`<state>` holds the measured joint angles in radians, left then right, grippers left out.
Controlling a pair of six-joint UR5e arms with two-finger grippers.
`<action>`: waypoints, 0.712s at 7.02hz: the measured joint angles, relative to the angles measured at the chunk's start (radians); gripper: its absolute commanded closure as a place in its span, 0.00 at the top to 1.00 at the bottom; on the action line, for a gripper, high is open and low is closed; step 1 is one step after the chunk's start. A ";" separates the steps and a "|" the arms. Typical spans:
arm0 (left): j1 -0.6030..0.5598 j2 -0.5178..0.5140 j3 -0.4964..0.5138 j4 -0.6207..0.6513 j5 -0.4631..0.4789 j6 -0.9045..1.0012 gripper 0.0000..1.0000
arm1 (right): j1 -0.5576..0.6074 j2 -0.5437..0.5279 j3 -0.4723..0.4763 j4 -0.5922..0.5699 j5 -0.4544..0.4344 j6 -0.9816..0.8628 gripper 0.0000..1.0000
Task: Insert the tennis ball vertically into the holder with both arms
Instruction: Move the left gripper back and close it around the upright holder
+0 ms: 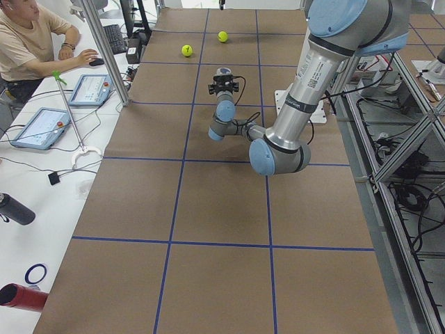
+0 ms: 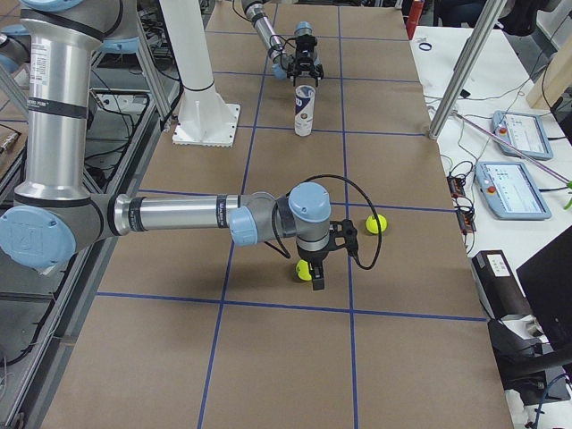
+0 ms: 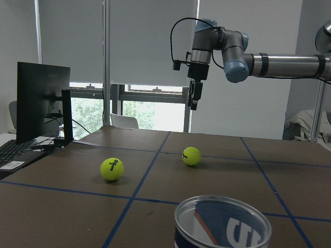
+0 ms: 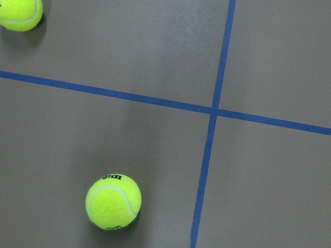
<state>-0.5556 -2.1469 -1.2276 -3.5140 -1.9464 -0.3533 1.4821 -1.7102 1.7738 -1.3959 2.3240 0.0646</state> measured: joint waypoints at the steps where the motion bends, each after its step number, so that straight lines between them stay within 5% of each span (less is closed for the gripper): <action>1: 0.007 -0.003 0.001 0.006 0.002 0.003 1.00 | 0.000 0.000 0.000 0.000 0.000 0.000 1.00; 5: 0.012 -0.045 0.005 0.052 0.009 0.007 1.00 | 0.000 0.000 -0.002 0.000 0.000 -0.001 1.00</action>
<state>-0.5434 -2.1920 -1.2224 -3.4622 -1.9377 -0.3463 1.4818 -1.7104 1.7723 -1.3959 2.3240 0.0634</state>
